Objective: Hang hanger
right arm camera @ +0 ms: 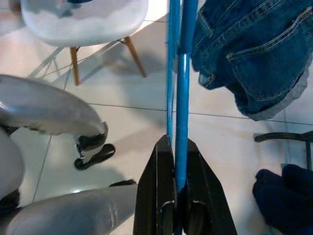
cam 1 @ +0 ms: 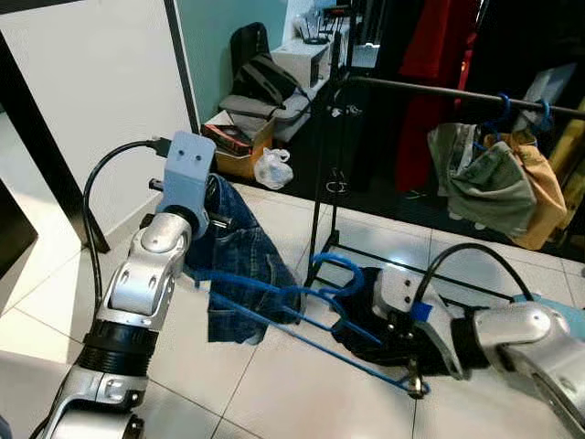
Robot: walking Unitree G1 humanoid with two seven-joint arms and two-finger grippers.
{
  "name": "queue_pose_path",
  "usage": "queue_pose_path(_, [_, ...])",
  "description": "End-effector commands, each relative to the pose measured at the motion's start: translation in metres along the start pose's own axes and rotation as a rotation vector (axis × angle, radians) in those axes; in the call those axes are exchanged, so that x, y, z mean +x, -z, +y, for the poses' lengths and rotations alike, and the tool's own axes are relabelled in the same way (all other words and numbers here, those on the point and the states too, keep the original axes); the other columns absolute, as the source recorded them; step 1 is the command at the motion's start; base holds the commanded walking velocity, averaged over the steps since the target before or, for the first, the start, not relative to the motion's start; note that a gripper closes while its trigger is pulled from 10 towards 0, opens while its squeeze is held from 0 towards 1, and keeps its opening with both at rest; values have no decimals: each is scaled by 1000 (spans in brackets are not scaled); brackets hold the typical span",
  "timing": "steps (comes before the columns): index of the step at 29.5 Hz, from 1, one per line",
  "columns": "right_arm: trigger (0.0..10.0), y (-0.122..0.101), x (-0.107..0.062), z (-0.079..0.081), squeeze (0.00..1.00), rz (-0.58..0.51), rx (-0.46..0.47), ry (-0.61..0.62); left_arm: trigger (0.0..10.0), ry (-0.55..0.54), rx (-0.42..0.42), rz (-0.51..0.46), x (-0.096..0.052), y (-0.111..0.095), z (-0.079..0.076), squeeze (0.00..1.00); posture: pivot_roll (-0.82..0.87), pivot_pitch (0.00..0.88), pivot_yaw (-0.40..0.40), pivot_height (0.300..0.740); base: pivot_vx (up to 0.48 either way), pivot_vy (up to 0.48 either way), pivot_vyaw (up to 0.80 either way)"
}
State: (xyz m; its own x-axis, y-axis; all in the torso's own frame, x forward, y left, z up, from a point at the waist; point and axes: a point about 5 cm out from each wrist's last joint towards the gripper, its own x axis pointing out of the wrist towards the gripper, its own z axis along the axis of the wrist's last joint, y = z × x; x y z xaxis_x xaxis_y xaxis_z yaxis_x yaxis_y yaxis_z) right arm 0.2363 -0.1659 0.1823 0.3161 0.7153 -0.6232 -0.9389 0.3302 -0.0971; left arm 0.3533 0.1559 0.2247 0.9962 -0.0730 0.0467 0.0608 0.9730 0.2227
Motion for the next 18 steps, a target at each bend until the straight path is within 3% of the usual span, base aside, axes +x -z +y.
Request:
queue_pose_path(1, [10000, -1, 6, -4, 0, 5, -9, 32, 10000, -17, 3, -33, 1, -10, 2, 0, -80, 0, 44, 740, 0, 0, 0])
queue_pose_path(8, [10000, -1, 22, -19, 0, 27, 35, 154, 10000, -10, -20, -40, 1, -13, 0, 0, -78, 0, 43, 740, 0, 0, 0])
queue_pose_path(12, [10000, 3, 39, -30, 0, 65, 139, 268, 10000, 3, -69, -56, 1, -21, -2, 0, -76, 0, 43, 740, 0, 0, 0])
queue_pose_path(18, [10000, 7, 43, -38, 0, 88, 202, 336, 10000, 14, -89, -68, 0, -26, -5, 0, -76, 0, 43, 740, 0, 0, 0])
